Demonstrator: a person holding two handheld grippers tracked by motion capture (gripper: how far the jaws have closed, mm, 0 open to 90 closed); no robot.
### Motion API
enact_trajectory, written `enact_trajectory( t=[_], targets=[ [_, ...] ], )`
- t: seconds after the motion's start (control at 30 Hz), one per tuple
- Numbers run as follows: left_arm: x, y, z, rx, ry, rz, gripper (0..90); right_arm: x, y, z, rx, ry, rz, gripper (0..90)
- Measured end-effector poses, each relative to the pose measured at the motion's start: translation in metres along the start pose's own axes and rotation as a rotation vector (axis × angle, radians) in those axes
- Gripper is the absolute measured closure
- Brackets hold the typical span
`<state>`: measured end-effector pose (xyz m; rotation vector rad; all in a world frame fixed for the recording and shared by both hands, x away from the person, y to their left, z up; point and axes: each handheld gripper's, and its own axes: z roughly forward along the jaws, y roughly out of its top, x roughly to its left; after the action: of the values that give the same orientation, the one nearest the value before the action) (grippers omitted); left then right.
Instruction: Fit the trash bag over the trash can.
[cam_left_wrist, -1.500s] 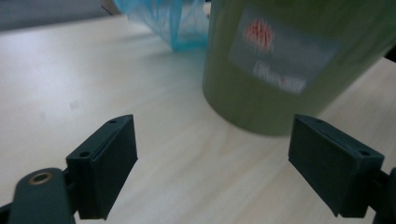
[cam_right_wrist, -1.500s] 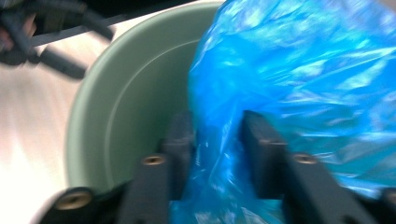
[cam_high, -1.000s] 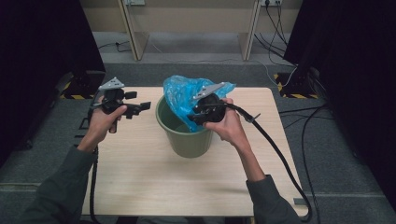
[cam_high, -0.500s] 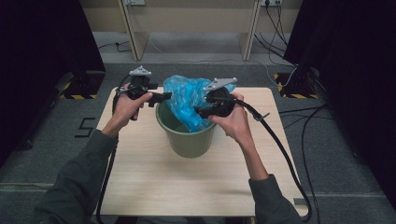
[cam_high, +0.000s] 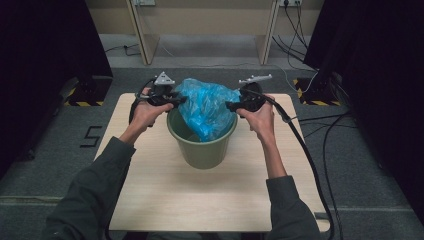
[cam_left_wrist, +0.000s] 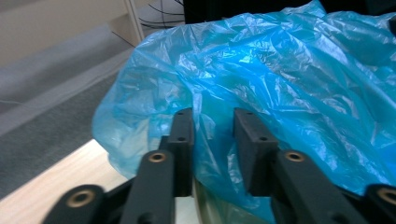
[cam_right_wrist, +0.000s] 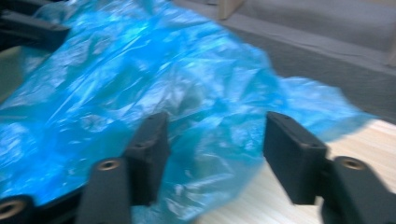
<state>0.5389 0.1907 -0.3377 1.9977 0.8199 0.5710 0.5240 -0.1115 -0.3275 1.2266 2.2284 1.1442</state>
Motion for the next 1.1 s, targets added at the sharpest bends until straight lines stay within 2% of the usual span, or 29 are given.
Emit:
enact_trajectory(
  t=[0.03, 0.07, 0.1, 0.13, 0.17, 0.2, 0.23, 0.3, 0.37, 0.4, 0.43, 0.47, 0.5, 0.53, 0.57, 0.63, 0.67, 0.73, 0.77, 0.8, 0.83, 0.87, 0.9, 0.97, 1.0, 1.03, 1.07, 1.1],
  targets=[
    [0.000, 0.000, 0.000, 0.000, 0.000, 0.000, 73.6, 0.000, 0.000, 0.000, 0.000, 0.000, 0.000, 48.1],
    [0.000, 0.001, -0.001, -0.012, -0.004, 0.000, 73.6, 0.000, 0.000, 0.002, -0.005, 0.008, -0.013, 56.0],
    [-0.001, 0.002, -0.005, -0.033, 0.001, 0.008, 75.2, 0.001, 0.001, 0.003, -0.016, -0.009, -0.041, 65.3],
    [-0.002, 0.003, -0.007, -0.046, -0.004, 0.007, 76.2, 0.001, 0.002, 0.003, -0.024, -0.018, -0.052, 69.2],
    [-0.002, 0.003, -0.007, -0.046, -0.004, 0.007, 77.8, 0.001, 0.002, 0.003, -0.024, -0.018, -0.052, 69.2],
    [-0.004, 0.005, -0.010, -0.055, -0.017, 0.014, 79.3, -0.001, 0.004, 0.000, -0.056, -0.013, -0.062, 76.8],
    [-0.006, 0.005, -0.012, -0.059, -0.025, 0.024, 79.3, -0.001, 0.004, 0.000, -0.056, -0.013, -0.062, 76.8],
    [-0.014, 0.006, -0.019, -0.059, -0.053, 0.062, 81.2, 0.000, 0.005, -0.007, -0.093, -0.001, -0.083, 84.9],
    [-0.018, 0.005, -0.022, -0.060, -0.066, 0.073, 81.2, 0.002, 0.004, -0.010, -0.105, 0.005, -0.097, 86.0],
    [-0.021, 0.003, -0.024, -0.059, -0.073, 0.084, 81.2, 0.011, 0.003, -0.019, -0.121, 0.020, -0.139, 86.7],
    [-0.024, 0.001, -0.026, -0.054, -0.084, 0.096, 81.2, 0.011, 0.003, -0.019, -0.121, 0.020, -0.139, 86.7],
    [-0.026, -0.001, -0.028, -0.049, -0.096, 0.105, 81.1, 0.016, 0.002, -0.024, -0.127, 0.034, -0.163, 86.8],
    [-0.032, -0.008, -0.032, -0.033, -0.118, 0.121, 80.6, 0.031, -0.003, -0.032, -0.125, 0.059, -0.217, 86.8],
    [-0.035, -0.012, -0.034, -0.026, -0.126, 0.129, 80.1, 0.038, -0.006, -0.035, -0.119, 0.068, -0.250, 86.8],
    [-0.035, -0.012, -0.034, -0.026, -0.126, 0.129, 79.4, 0.038, -0.006, -0.035, -0.119, 0.068, -0.250, 86.8],
    [-0.040, -0.017, -0.039, -0.014, -0.138, 0.150, 78.2, 0.051, -0.012, -0.038, -0.095, 0.096, -0.301, 86.1],
    [-0.042, -0.020, -0.045, -0.027, -0.144, 0.143, 72.2, 0.061, -0.017, -0.039, -0.074, 0.128, -0.327, 85.1],
    [-0.042, -0.020, -0.052, -0.041, -0.141, 0.120, 58.1, 0.068, -0.023, -0.038, -0.039, 0.135, -0.350, 82.5],
    [-0.042, -0.020, -0.052, -0.041, -0.141, 0.120, 53.1, 0.068, -0.023, -0.038, -0.039, 0.135, -0.350, 82.5],
    [-0.041, -0.019, -0.055, -0.049, -0.133, 0.113, 53.1, 0.070, -0.026, -0.036, -0.021, 0.141, -0.352, 78.9],
    [-0.039, -0.017, -0.058, -0.061, -0.120, 0.102, 47.6, 0.071, -0.028, -0.034, -0.003, 0.148, -0.348, 71.5],
    [-0.034, -0.011, -0.060, -0.092, -0.096, 0.072, 38.2, 0.071, -0.030, -0.032, 0.029, 0.163, -0.326, 59.5],
    [-0.034, -0.011, -0.060, -0.092, -0.096, 0.072, 35.5, 0.071, -0.030, -0.032, 0.029, 0.163, -0.326, 59.5],
    [-0.027, -0.004, -0.060, -0.119, -0.067, 0.041, 32.7, 0.070, -0.030, -0.034, 0.004, 0.153, -0.293, 55.6],
    [-0.024, 0.001, -0.057, -0.135, -0.047, 0.025, 31.3, 0.070, -0.030, -0.035, -0.006, 0.158, -0.292, 54.5],
    [-0.021, 0.005, -0.054, -0.137, -0.033, 0.019, 30.5, 0.069, -0.027, -0.037, -0.025, 0.161, -0.279, 52.7],
    [-0.017, 0.010, -0.047, -0.132, 0.005, 0.018, 28.4, 0.067, -0.024, -0.041, -0.041, 0.139, -0.268, 49.6],
    [-0.017, 0.010, -0.047, -0.132, 0.005, 0.018, 28.0, 0.067, -0.024, -0.041, -0.041, 0.139, -0.268, 49.6]
  ],
)
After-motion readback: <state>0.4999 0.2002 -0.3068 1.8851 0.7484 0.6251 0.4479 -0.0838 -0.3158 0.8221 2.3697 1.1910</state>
